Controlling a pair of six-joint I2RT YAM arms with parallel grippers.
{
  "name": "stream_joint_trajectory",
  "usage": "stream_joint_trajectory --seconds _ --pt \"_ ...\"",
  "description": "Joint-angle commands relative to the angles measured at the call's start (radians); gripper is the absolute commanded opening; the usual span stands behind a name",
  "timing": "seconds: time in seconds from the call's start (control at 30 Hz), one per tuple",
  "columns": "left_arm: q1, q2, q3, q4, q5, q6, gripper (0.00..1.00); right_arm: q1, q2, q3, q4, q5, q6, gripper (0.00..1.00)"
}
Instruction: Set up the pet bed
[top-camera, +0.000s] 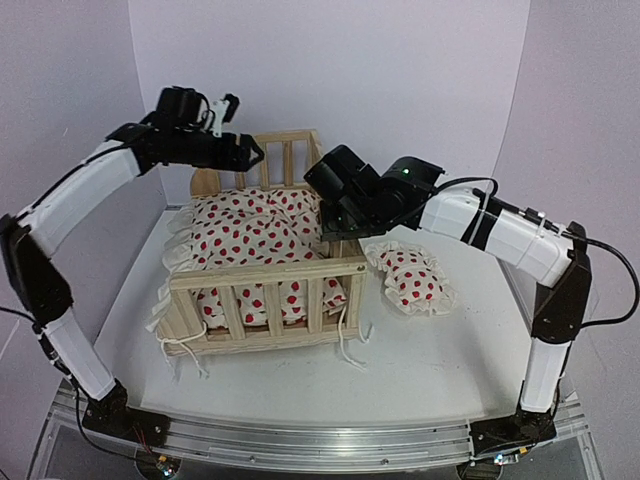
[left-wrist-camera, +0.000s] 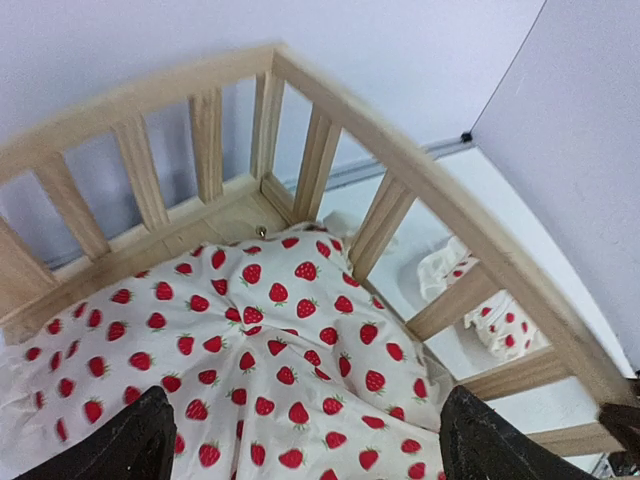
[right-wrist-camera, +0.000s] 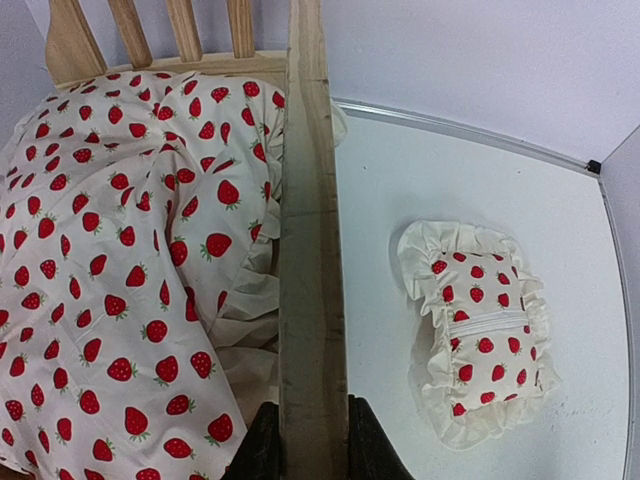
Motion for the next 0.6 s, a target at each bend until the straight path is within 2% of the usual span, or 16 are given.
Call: stream_joint_trajectory --seconds 0.0,0.2,0.3,0.37,0.4,0.47,0.53,0.57 --pt "0.017 -0.21 -0.091 -0.034 0.012 -0.125 0.91 0.04 0.089 0.004 0.349 0.387 0.218 0.0" --pt "0.018 -0.474 -0.273 0.007 0.161 -0.308 0.8 0.039 0.26 0.262 0.37 0.246 0.136 0.0" --pt "0.013 -0.631 -0.469 0.182 0.323 -0.451 0.76 0.039 0.276 0.297 0.368 0.171 0.12 0.06" --pt "-0.022 -0.716 -0.591 0.295 0.389 -0.526 0.74 0.036 0.264 0.298 0.37 0.105 0.088 0.15" --pt "-0.06 -0.745 -0.627 0.315 0.374 -0.53 0.73 0.036 0.251 0.297 0.371 0.058 0.053 0.24" --pt "-0.191 -0.787 -0.669 0.319 0.254 -0.512 0.73 0.036 0.194 0.269 0.367 -0.04 -0.033 0.39" --pt "-0.309 -0.8 -0.69 0.324 0.173 -0.517 0.73 0.024 0.099 0.207 0.364 -0.152 -0.133 0.6" --pt "-0.367 -0.793 -0.697 0.326 0.127 -0.514 0.73 0.008 0.049 0.174 0.353 -0.213 -0.17 0.65"
